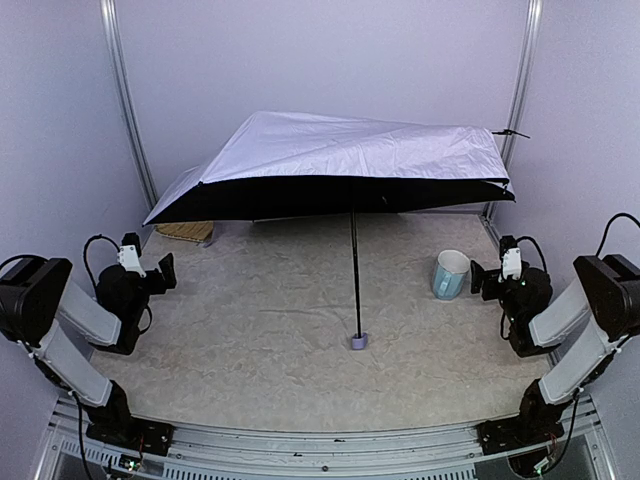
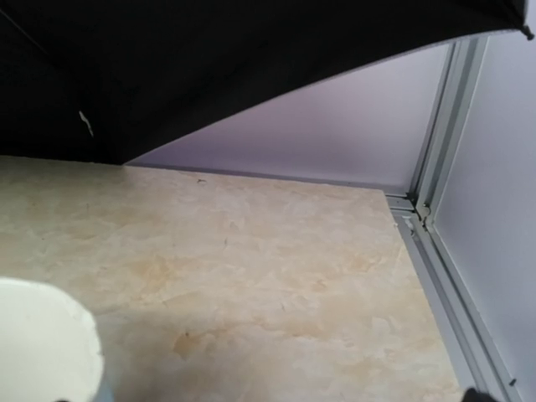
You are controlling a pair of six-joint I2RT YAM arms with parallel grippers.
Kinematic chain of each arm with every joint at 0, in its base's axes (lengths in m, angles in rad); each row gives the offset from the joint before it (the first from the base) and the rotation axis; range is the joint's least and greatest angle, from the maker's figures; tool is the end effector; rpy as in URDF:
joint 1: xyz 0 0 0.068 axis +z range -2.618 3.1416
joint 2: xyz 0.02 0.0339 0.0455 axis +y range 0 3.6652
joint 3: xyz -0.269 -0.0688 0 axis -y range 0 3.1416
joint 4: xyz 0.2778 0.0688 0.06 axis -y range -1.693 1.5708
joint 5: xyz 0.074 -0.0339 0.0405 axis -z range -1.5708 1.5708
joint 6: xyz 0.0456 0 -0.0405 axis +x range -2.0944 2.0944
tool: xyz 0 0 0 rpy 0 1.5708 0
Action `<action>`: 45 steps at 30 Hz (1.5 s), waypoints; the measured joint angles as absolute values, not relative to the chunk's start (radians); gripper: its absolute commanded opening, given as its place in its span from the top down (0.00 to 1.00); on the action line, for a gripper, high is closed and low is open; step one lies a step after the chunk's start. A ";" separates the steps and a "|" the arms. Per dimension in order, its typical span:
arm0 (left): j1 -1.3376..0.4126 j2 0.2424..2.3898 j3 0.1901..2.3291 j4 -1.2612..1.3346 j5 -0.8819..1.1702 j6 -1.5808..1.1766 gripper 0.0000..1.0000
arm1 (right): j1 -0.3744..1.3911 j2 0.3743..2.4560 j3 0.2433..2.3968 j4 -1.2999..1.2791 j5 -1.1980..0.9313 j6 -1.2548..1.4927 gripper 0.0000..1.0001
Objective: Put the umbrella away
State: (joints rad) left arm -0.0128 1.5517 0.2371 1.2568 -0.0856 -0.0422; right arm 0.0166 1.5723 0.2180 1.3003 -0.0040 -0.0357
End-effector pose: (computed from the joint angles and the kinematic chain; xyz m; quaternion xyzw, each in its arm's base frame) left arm 0.2626 0.0005 0.1220 -0.0400 0.7261 0.0122 0.6863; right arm 0.2581 0.0045 0.1176 -0.0204 0.7257 -0.0051 0.6877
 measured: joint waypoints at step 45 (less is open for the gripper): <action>-1.036 1.032 0.186 0.848 -0.687 -0.160 0.01 | 0.661 1.469 0.699 0.649 -0.147 0.366 0.02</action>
